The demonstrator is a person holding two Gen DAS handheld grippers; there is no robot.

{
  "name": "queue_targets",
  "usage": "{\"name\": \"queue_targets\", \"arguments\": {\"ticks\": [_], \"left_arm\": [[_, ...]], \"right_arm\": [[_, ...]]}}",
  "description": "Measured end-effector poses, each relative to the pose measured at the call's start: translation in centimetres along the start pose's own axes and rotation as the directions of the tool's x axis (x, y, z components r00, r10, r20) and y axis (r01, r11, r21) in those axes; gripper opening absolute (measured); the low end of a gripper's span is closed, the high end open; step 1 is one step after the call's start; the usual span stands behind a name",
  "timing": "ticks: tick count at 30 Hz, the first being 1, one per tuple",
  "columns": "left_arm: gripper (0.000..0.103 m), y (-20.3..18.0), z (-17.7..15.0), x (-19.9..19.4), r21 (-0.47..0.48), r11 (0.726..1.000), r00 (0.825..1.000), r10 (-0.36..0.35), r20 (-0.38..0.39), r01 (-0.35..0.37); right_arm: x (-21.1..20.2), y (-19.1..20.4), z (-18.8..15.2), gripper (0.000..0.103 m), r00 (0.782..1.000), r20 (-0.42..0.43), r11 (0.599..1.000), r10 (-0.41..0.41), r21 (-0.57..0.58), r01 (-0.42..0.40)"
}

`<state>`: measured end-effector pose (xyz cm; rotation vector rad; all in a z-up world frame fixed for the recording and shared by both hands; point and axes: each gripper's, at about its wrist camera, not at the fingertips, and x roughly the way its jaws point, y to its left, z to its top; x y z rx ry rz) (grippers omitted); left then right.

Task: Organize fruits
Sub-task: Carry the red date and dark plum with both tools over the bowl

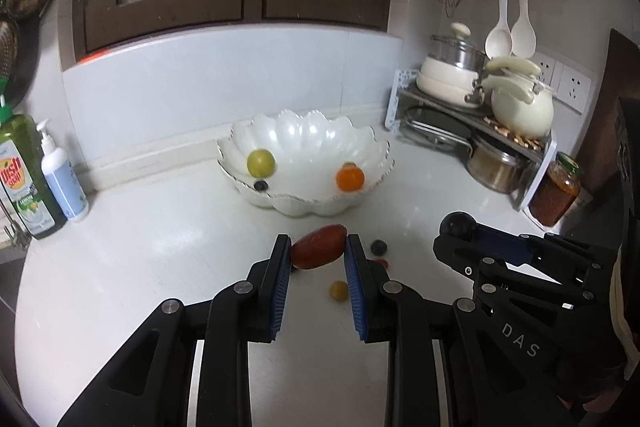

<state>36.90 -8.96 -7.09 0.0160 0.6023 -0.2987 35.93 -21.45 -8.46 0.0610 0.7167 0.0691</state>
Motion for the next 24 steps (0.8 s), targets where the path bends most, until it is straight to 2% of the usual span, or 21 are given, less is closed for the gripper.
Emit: {"name": "queue_targets", "arguments": {"ticks": [6, 12, 24], "left_arm": [[0.027, 0.8, 1.2, -0.3, 0.006, 1.000, 0.999, 0.012, 0.039, -0.012], [0.027, 2.1, 2.9, 0.1, -0.011, 1.000, 0.998, -0.018, 0.057, 0.018], [0.027, 3.4, 6.0, 1.1, 0.005, 1.000, 0.993, -0.007, 0.115, 0.006]], "right_arm": [[0.0, 0.9, 1.2, 0.030, 0.999, 0.037, 1.000, 0.004, -0.011, -0.004], [0.2, 1.5, 2.6, 0.030, 0.997, 0.075, 1.000, 0.012, -0.010, -0.011], [1.1, 1.9, 6.0, 0.030, 0.990, 0.139, 1.000, -0.007, -0.009, 0.009]]}}
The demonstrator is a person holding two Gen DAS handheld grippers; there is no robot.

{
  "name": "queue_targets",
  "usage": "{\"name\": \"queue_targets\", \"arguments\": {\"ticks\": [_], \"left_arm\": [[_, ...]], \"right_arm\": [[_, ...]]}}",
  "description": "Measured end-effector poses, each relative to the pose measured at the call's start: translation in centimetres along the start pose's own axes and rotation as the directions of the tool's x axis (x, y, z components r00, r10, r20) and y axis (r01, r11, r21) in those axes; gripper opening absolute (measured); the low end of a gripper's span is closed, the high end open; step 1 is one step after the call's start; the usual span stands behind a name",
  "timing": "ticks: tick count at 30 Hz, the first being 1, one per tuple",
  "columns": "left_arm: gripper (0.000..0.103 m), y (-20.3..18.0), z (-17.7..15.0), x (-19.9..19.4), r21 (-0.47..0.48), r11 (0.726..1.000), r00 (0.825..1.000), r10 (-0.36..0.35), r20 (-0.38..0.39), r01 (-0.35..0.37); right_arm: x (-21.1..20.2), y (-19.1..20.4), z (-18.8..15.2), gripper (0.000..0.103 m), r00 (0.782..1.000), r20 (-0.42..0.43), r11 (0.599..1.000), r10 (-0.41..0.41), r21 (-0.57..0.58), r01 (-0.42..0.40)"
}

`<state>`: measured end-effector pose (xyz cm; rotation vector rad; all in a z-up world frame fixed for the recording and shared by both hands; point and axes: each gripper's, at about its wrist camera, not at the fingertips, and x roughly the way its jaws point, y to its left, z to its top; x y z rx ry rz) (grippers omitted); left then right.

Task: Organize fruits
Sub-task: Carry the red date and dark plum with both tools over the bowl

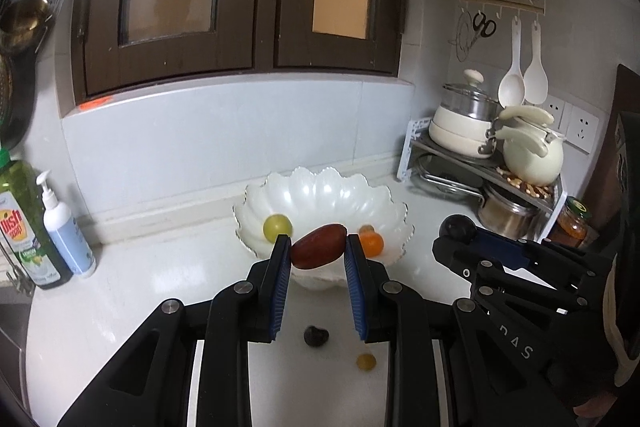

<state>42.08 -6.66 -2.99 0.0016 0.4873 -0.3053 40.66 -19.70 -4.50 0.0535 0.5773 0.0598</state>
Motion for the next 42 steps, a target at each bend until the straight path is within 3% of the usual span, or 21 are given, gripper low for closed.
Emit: {"name": "queue_targets", "arguments": {"ticks": [17, 28, 42], "left_arm": [[0.027, 0.4, 3.6, 4.0, 0.008, 1.000, 1.000, 0.003, 0.020, -0.004], [0.027, 0.6, 5.2, 7.2, -0.003, 1.000, 1.000, 0.002, -0.011, -0.002], [0.027, 1.2, 5.9, 14.4, 0.009, 1.000, 0.986, 0.003, -0.165, -0.002]], "right_arm": [[2.8, -0.5, 3.7, 0.030, 0.998, 0.044, 0.999, -0.041, -0.014, 0.042], [5.5, -0.7, 5.8, 0.030, 0.997, 0.046, 0.997, -0.069, -0.042, 0.071], [12.3, -1.7, 7.4, 0.030, 0.995, -0.068, 0.996, -0.069, -0.064, 0.064]]}}
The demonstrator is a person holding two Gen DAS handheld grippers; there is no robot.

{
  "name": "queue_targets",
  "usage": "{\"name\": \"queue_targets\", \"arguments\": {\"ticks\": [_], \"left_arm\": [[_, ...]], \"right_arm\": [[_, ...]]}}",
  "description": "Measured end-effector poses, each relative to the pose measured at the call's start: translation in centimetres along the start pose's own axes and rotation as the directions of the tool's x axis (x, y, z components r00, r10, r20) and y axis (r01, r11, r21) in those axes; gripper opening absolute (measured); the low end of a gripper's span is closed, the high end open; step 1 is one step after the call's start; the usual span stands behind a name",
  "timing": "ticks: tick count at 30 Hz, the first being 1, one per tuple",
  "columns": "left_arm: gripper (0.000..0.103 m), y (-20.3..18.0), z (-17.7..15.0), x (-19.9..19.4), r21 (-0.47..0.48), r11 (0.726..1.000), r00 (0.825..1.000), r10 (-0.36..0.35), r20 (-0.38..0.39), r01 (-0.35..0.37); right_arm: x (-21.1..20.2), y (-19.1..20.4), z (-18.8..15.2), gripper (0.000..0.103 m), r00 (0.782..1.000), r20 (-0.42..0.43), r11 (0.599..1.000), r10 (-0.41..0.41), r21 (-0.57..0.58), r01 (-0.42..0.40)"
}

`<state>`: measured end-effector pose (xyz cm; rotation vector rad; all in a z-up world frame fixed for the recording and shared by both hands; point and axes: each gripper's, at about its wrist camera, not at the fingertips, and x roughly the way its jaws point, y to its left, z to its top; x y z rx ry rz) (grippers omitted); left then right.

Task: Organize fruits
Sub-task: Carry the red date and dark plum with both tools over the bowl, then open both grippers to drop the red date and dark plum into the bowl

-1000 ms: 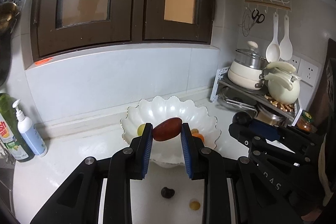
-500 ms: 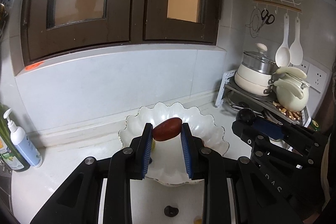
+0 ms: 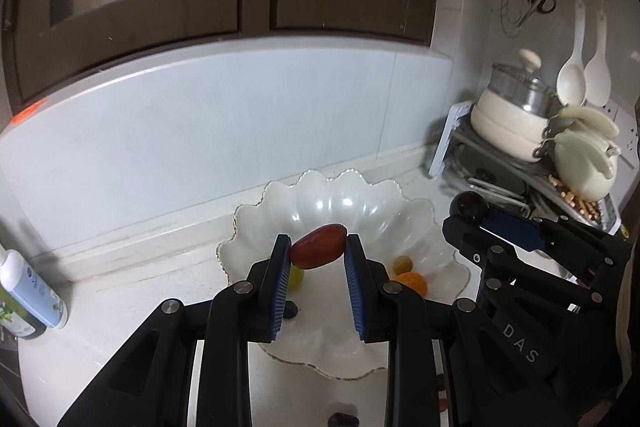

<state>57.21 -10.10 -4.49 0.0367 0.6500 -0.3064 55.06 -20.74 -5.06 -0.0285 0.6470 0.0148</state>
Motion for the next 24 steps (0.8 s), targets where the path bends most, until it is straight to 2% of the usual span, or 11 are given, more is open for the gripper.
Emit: {"name": "queue_targets", "arguments": {"ticks": [8, 14, 24], "left_arm": [[0.027, 0.0, 0.1, 4.4, 0.016, 1.000, 0.995, -0.004, -0.102, 0.005], [0.027, 0.1, 0.1, 7.6, 0.000, 1.000, 0.982, -0.031, -0.184, 0.031], [0.028, -0.5, 0.5, 10.3, 0.013, 0.999, 0.965, -0.032, -0.258, 0.036]], "right_arm": [[5.0, -1.0, 0.1, 0.030, 0.993, -0.115, 1.000, 0.014, 0.009, -0.014], [8.1, -2.0, 0.2, 0.030, 0.983, -0.183, 0.999, 0.027, 0.023, -0.023], [11.8, -3.2, 0.2, 0.030, 0.961, -0.273, 0.998, 0.049, 0.059, -0.035]]}}
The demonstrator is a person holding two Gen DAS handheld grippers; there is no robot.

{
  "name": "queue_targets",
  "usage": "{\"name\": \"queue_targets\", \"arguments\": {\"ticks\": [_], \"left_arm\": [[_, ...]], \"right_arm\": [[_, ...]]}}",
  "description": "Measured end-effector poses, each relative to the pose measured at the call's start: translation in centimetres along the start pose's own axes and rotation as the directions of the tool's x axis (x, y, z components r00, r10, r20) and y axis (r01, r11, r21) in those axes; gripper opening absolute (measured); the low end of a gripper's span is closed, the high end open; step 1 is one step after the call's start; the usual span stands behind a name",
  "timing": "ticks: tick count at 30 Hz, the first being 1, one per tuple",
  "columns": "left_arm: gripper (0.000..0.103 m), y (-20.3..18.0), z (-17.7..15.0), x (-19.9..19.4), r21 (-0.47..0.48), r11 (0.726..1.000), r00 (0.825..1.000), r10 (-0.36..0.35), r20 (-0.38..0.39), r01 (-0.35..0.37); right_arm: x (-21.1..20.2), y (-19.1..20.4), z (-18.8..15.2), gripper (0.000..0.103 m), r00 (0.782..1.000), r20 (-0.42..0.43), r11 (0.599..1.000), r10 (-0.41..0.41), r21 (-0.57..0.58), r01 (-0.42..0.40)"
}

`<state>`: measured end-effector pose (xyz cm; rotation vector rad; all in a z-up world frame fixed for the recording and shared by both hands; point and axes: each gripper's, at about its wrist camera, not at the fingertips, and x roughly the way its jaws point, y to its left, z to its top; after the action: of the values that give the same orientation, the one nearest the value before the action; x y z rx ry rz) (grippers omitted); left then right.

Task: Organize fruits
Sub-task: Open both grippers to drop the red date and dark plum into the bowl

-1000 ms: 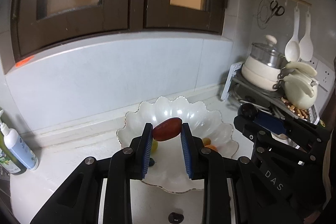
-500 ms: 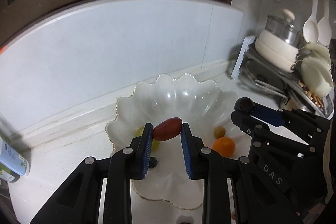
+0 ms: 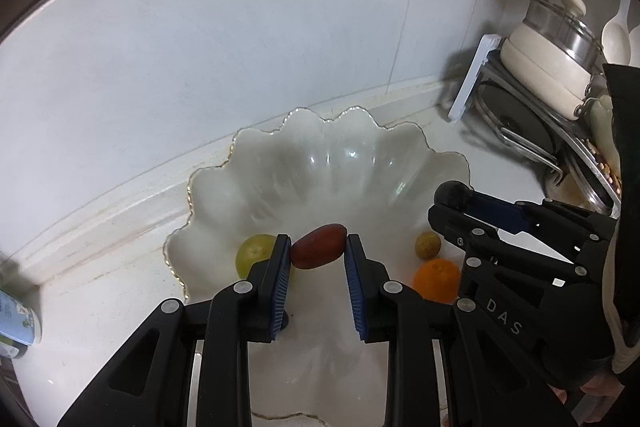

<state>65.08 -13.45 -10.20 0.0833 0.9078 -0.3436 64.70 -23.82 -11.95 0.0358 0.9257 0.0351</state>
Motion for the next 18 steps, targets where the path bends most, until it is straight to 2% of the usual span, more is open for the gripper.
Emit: {"name": "queue_targets", "arguments": {"ticks": [6, 8, 10, 12, 18], "left_arm": [[0.029, -0.2, 0.2, 1.2, 0.001, 1.000, 0.999, 0.002, -0.039, -0.002], [0.034, -0.1, 0.2, 1.5, 0.000, 1.000, 0.999, 0.009, -0.045, -0.009], [0.047, -0.1, 0.1, 1.5, 0.001, 1.000, 0.999, 0.013, -0.040, -0.012], [0.048, -0.1, 0.1, 1.3, 0.005, 1.000, 0.999, 0.022, -0.034, -0.022], [0.051, 0.3, 0.0, 0.4, 0.004, 0.998, 0.998, 0.060, -0.011, -0.060]], "right_arm": [[0.8, -0.4, 0.1, 0.031, 1.000, -0.026, 1.000, 0.001, 0.011, 0.000], [0.9, -0.5, 0.2, 0.031, 1.000, -0.031, 1.000, -0.002, 0.012, 0.002], [0.9, -0.5, 0.2, 0.033, 0.999, -0.037, 1.000, -0.005, 0.009, 0.005], [0.8, -0.6, 0.2, 0.042, 0.999, -0.036, 1.000, -0.010, 0.011, 0.010], [-0.1, -0.6, 0.2, 0.043, 1.000, -0.020, 1.000, -0.017, 0.012, 0.017]]}}
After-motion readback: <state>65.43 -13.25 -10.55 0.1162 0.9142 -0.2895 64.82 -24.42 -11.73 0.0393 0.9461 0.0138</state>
